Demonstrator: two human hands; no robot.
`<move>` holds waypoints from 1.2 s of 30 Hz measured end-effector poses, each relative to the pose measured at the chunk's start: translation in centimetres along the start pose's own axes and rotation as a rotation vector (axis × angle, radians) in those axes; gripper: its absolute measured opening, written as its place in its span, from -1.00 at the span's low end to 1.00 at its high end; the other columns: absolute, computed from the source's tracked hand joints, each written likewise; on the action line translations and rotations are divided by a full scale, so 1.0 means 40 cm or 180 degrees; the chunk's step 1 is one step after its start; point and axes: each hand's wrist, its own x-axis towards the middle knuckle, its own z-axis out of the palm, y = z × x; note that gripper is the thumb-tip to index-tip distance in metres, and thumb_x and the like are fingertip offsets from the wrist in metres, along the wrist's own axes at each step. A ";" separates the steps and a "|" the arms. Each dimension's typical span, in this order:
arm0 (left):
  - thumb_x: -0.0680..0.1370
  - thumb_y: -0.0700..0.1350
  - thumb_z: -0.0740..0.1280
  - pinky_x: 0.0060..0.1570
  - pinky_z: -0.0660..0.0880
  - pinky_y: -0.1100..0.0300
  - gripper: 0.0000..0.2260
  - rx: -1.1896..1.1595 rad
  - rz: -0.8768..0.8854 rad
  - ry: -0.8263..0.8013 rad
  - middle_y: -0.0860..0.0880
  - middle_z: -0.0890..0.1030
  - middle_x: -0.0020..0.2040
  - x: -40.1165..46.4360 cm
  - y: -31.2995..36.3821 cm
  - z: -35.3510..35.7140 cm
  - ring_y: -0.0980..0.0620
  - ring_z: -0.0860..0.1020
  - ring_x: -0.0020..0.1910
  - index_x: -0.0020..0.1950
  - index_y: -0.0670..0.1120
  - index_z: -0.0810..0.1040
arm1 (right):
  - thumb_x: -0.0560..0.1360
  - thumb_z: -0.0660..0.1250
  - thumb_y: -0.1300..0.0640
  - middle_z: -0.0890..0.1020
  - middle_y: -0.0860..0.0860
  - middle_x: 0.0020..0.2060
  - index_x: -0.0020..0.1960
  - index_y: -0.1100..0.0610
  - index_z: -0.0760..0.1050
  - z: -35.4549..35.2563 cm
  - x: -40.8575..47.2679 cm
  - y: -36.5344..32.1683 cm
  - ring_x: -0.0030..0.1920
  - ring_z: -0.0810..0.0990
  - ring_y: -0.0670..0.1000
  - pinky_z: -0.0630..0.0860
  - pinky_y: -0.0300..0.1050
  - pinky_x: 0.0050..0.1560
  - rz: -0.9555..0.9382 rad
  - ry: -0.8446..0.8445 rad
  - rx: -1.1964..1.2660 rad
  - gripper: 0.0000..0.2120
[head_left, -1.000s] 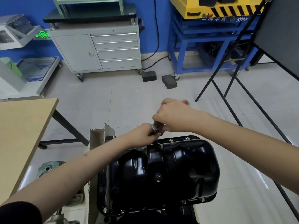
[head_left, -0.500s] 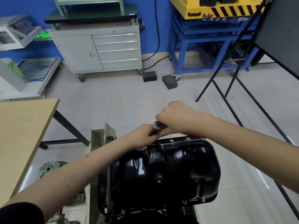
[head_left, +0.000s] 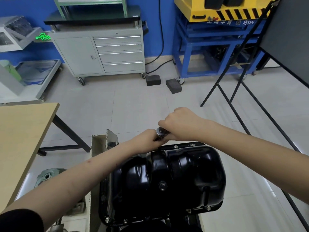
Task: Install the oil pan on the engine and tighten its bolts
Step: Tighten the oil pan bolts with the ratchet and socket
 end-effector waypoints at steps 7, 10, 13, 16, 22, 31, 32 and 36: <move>0.55 -0.25 0.11 -0.47 0.22 0.35 -0.75 -0.0092 -0.0081 0.0094 -0.05 0.34 -0.40 0.007 0.009 -0.003 0.05 0.24 -0.40 -0.35 -0.14 0.28 | 0.53 0.14 -0.18 0.58 0.12 -0.02 0.03 0.18 0.46 0.012 -0.006 -0.025 -0.03 0.55 0.15 0.25 -0.13 -0.26 0.0622 0.0104 0.0561 -0.58; 0.51 -0.31 0.10 -0.49 0.26 0.39 -0.69 -0.0113 -0.0150 0.0157 0.00 0.28 -0.44 0.009 0.012 -0.003 0.11 0.20 -0.44 -0.41 -0.07 0.19 | 0.54 0.15 -0.14 0.57 0.13 0.01 0.04 0.18 0.47 0.015 -0.001 -0.051 0.01 0.54 0.16 0.26 -0.12 -0.22 0.0920 0.0095 0.0863 -0.61; 0.56 -0.23 0.13 -0.38 0.29 0.30 -0.79 -0.0141 -0.0070 0.0127 -0.08 0.43 -0.34 0.005 0.002 -0.001 0.00 0.34 -0.34 -0.28 -0.16 0.34 | 0.55 0.17 -0.05 0.56 0.09 0.05 0.11 0.14 0.46 -0.001 0.002 -0.032 0.04 0.53 0.14 0.30 -0.10 -0.18 0.0625 -0.0038 0.0598 -0.71; 0.60 -0.14 0.12 -0.04 0.45 0.04 -0.75 -0.0136 0.0034 -0.0078 -0.23 0.59 -0.06 0.009 0.000 0.006 -0.16 0.52 -0.07 0.01 -0.31 0.48 | 0.53 0.17 0.10 0.56 0.03 0.05 0.13 0.09 0.46 -0.010 0.000 -0.006 0.12 0.48 0.09 0.36 -0.07 -0.01 -0.0050 -0.0007 0.0170 -0.79; 0.54 -0.23 0.16 -0.41 0.29 0.38 -0.73 -0.0042 -0.0025 -0.0057 -0.02 0.37 -0.41 0.010 -0.011 0.003 0.09 0.30 -0.40 -0.37 -0.07 0.28 | 0.51 0.20 -0.16 0.58 0.09 -0.05 0.01 0.14 0.50 -0.003 -0.009 -0.029 -0.11 0.53 0.12 0.24 -0.13 -0.30 0.0448 -0.0098 0.0468 -0.63; 0.60 -0.14 0.12 0.04 0.44 0.01 -0.74 -0.0001 0.0148 -0.0199 -0.26 0.58 -0.01 0.008 0.002 0.003 -0.17 0.53 -0.01 0.06 -0.30 0.49 | 0.51 0.19 0.12 0.57 0.00 0.03 0.09 0.07 0.47 -0.008 -0.007 -0.011 0.09 0.52 0.08 0.37 -0.10 -0.03 -0.0060 0.0072 0.0015 -0.82; 0.60 -0.15 0.12 -0.01 0.45 0.06 -0.77 0.0039 0.0144 -0.0215 -0.23 0.59 -0.06 0.009 -0.002 0.004 -0.16 0.52 -0.05 0.00 -0.25 0.50 | 0.52 0.21 0.03 0.58 0.03 0.02 0.08 0.09 0.47 -0.009 -0.009 -0.014 0.05 0.54 0.11 0.35 -0.09 -0.14 0.0105 0.0057 0.0080 -0.79; 0.52 -0.27 0.14 -0.36 0.26 0.32 -0.75 -0.0013 0.0091 -0.0156 0.04 0.40 -0.34 0.006 -0.012 0.001 0.01 0.34 -0.23 -0.33 -0.02 0.29 | 0.53 0.17 -0.13 0.57 0.13 0.01 0.08 0.19 0.46 0.014 -0.020 -0.055 0.00 0.54 0.17 0.27 -0.11 -0.23 0.0671 0.0007 0.0594 -0.61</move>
